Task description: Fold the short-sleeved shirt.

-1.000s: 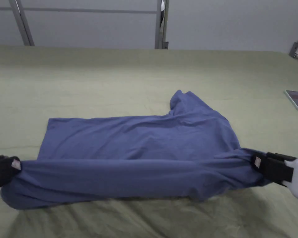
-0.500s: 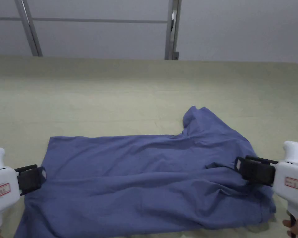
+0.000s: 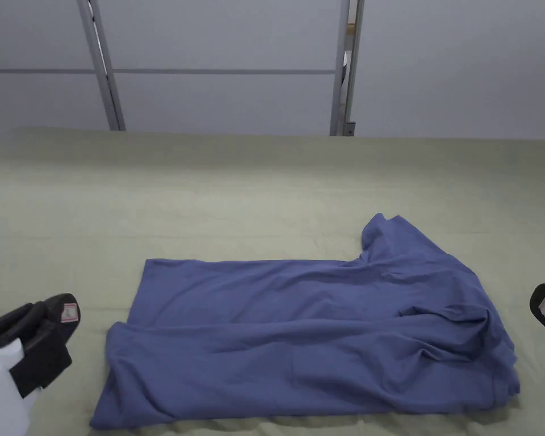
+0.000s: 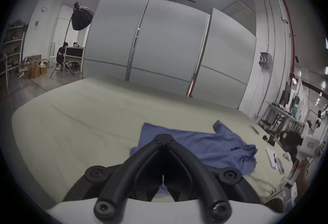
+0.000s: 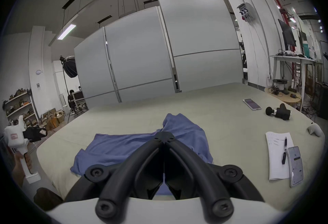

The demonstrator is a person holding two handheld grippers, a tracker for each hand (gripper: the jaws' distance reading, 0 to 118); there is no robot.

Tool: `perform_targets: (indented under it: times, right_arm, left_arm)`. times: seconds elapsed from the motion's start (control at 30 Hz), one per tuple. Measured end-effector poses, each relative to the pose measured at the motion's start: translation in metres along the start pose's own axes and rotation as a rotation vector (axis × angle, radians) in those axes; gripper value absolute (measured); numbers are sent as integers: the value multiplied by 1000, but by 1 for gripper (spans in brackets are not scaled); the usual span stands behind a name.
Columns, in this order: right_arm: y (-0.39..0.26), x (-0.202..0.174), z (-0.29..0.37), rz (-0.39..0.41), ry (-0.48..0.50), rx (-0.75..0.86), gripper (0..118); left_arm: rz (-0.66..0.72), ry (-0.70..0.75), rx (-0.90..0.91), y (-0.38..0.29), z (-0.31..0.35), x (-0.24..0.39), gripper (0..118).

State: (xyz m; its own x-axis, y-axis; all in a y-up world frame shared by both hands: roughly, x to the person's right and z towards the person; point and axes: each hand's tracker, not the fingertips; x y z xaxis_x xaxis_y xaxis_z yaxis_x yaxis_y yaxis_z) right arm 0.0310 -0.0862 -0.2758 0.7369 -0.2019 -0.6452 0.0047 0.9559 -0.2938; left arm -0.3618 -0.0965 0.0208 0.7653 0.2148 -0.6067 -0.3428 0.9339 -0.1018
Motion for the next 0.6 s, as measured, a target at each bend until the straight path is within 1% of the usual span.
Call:
perform_targets:
  times: [0.03,0.07,0.13,0.2,0.23,0.27,0.3,0.33,0.37,0.4,0.43,0.47,0.5,0.53,0.57,0.6]
  right_arm:
    - [-1,0,3,5,8,-9,2]
    - [-2,1,6,5,13,-23,2]
    - [-5,0,10,8,15,-38,2]
    - [-6,1,13,11,14,-52,2]
    - [-7,1,15,14,13,-57,2]
    - [-8,1,14,18,14,-65,2]
    - [-9,1,13,25,10,-78,3]
    - [-10,1,13,30,0,-92,6]
    - [-11,1,11,33,-7,-105,25]
    - [-14,2,8,37,-20,-121,56]
    - [-17,3,5,38,-25,-131,113]
    - [-20,4,1,37,-32,-155,118]
    - [-24,5,-2,31,-40,-174,118]
    - [-29,9,-1,30,-48,-150,118]
    - [-30,14,-4,30,-42,-166,118]
    - [-32,18,-8,30,-46,-187,118]
  left_arm:
    - [-29,7,-28,-6,-3,-6,0]
    - [-25,13,-60,-10,-4,-8,0]
    - [27,4,-153,-17,-11,-14,0]
    - [55,53,-293,-21,-32,-25,0]
    - [55,98,-360,-23,-44,-27,19]
    - [47,124,-419,-26,-57,-31,47]
    - [49,121,-463,-28,-73,-32,83]
    - [57,128,-541,-32,-91,-35,109]
    - [74,144,-631,-38,-107,-37,109]
    - [113,123,-680,-45,-122,-41,108]
    - [147,86,-694,-53,-140,-44,108]
    - [188,60,-730,-64,-156,-49,106]
    - [191,95,-792,-75,-169,-53,104]
    - [183,149,-856,-87,-177,-54,104]
    - [55,150,-733,-82,-163,-38,98]
    - [-11,129,-713,-78,-162,-30,83]
